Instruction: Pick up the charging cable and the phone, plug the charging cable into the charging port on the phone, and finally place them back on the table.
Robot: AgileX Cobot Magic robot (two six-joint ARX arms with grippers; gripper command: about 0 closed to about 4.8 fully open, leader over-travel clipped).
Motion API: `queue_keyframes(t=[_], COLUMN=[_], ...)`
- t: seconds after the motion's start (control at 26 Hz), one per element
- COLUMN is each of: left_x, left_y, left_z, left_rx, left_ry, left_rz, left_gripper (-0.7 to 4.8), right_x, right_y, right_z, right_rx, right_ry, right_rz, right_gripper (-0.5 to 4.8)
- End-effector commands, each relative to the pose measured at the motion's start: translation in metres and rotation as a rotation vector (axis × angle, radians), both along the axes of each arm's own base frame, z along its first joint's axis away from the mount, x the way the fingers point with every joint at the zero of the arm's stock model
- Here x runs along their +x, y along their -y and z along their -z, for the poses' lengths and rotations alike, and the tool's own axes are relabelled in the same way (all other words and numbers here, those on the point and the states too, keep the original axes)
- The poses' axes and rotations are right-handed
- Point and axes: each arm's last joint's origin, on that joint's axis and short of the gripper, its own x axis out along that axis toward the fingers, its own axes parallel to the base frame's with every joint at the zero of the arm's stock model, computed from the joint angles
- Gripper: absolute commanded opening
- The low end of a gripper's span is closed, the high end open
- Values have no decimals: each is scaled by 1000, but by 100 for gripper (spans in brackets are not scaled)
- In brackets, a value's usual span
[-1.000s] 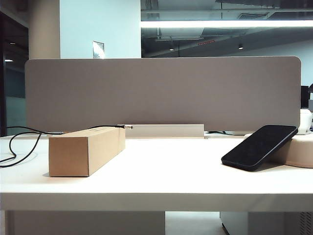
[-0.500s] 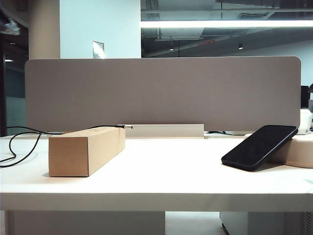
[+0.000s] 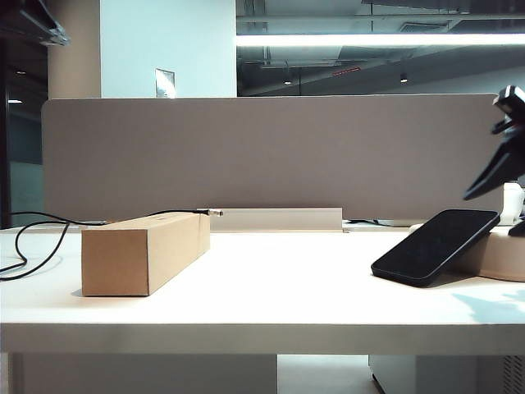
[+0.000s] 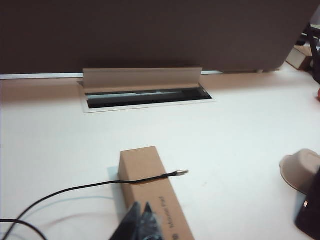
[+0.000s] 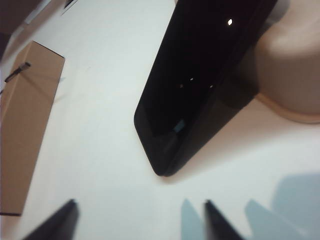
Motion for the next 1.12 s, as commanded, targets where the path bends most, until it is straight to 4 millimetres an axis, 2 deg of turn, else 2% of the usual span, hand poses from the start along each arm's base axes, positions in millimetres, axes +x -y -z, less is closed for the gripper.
queue_keyframes(t=[0.04,0.12,0.31,0.46,0.62,0.81,1.12], left_x=[2,2,3,2,1,-1,-2], left_y=[7,11,19,21,21,21,22], left_z=[-4,-3,-2,-1,0,-12,-30], left_rx=[29,43,42,41,56,113,111], left_ry=[31,33,27,19,-20,-40,2], left_rz=[39,58,88,98,101,71,70], left_gripper=[-6,-6,-6,-6,-6,-6,-6], right_x=[10,16,32,50,63,79,87], right_y=[-1,-2,-4,-5,-6,-7,-7], right_z=[0,5,13,17,22,31,45], right_rx=[69,97,111,108,107,104,104], right_ry=[28,14,-17,-46,-72,-107,-106], right_rz=[5,18,3,2,2,7,8], right_gripper=[355,374,375,425,432,431,431])
